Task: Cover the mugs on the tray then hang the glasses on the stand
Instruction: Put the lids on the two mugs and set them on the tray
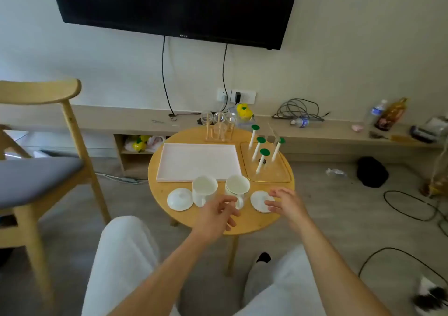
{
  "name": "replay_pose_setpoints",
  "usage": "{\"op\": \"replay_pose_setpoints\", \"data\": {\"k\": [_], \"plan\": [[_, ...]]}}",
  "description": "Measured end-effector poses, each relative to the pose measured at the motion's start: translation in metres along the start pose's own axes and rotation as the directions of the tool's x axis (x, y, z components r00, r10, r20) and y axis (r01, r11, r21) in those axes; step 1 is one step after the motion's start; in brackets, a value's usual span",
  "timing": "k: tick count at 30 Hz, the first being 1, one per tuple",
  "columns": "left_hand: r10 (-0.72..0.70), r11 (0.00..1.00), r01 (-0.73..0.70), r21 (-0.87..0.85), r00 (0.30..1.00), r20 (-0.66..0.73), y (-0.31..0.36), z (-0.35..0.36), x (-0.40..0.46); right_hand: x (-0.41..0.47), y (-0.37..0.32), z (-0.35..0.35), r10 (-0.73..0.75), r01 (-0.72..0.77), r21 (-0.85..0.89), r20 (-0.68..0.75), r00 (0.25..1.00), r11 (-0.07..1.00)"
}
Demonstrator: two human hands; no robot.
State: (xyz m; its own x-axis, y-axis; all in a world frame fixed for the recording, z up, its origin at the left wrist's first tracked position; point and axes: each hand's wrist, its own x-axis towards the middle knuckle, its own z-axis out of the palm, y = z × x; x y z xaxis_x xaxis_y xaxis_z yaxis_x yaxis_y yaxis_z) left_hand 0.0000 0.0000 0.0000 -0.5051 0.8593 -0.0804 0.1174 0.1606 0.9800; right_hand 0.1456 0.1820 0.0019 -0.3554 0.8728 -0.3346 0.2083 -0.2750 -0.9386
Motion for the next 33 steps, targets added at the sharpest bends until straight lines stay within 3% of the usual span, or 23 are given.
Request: {"op": "replay_pose_setpoints", "data": {"k": [8, 19, 24, 27, 33], "plan": [[-0.237, 0.960, 0.240, -0.142, 0.971, 0.034, -0.012, 0.023, 0.017, 0.028, 0.014, 0.009, 0.108, -0.102, 0.127, -0.036, 0.994, 0.987], [-0.288, 0.903, 0.324, -0.283, 0.944, 0.163, -0.020, 0.036, 0.044, 0.051, 0.012, 0.022, 0.217, -0.174, 0.289, -0.124, 0.968, 0.941], [-0.280, 0.893, 0.324, -0.313, 0.943, 0.178, -0.022, 0.036, 0.046, 0.031, -0.028, 0.020, 0.088, -0.008, 0.372, -0.198, 0.976, 0.928], [-0.270, 0.893, 0.317, -0.321, 0.945, 0.183, -0.023, 0.035, 0.045, 0.013, -0.057, 0.034, -0.027, 0.084, 0.401, -0.145, 0.989, 0.912], [-0.276, 0.882, 0.325, -0.341, 0.943, 0.185, -0.020, 0.032, 0.045, -0.006, -0.064, 0.081, -0.057, 0.058, 0.349, -0.015, 0.998, 0.935]]}}
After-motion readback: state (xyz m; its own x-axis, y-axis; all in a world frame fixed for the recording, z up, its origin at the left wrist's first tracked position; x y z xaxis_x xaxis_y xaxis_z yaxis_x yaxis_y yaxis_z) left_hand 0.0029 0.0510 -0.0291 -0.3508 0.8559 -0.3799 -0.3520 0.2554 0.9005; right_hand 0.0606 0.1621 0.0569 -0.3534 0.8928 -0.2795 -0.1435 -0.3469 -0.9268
